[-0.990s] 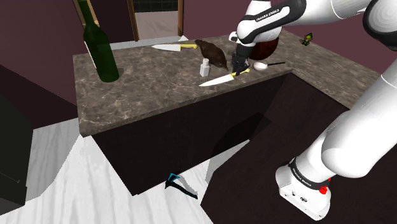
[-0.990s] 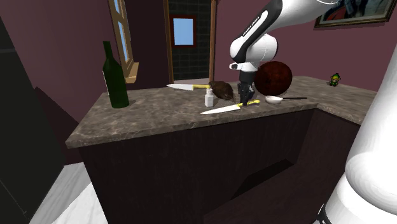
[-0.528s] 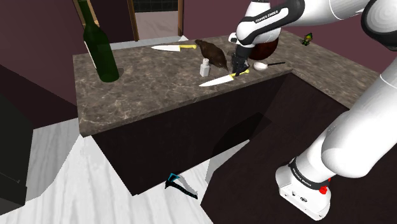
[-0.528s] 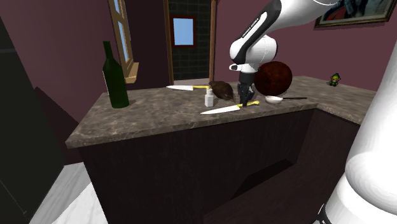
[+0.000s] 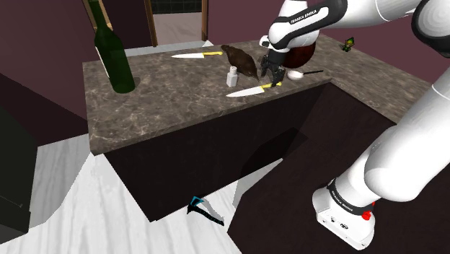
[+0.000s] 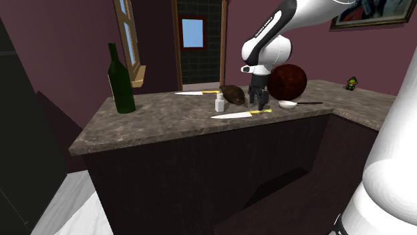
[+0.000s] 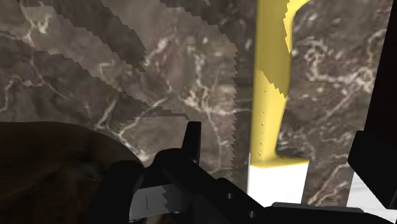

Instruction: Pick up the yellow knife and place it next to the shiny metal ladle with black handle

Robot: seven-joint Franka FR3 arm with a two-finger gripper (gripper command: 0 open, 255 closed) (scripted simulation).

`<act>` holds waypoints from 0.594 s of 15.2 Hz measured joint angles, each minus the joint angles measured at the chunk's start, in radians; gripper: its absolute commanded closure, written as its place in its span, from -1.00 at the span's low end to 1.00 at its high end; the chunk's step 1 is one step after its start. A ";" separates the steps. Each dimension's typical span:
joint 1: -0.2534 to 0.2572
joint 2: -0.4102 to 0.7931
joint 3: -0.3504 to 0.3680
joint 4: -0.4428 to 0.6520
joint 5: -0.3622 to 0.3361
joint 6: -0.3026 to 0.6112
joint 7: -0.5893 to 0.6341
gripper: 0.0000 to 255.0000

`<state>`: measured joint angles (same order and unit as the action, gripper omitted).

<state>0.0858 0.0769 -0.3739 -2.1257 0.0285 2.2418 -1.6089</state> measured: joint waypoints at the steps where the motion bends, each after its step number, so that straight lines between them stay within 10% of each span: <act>1: 0.002 -0.012 0.000 0.011 -0.006 -0.022 0.005 -1.00; 9: 0.004 -0.057 0.000 0.050 -0.027 -0.103 0.020 -1.00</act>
<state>0.0902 0.0199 -0.3737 -2.0754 0.0017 2.1384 -1.5891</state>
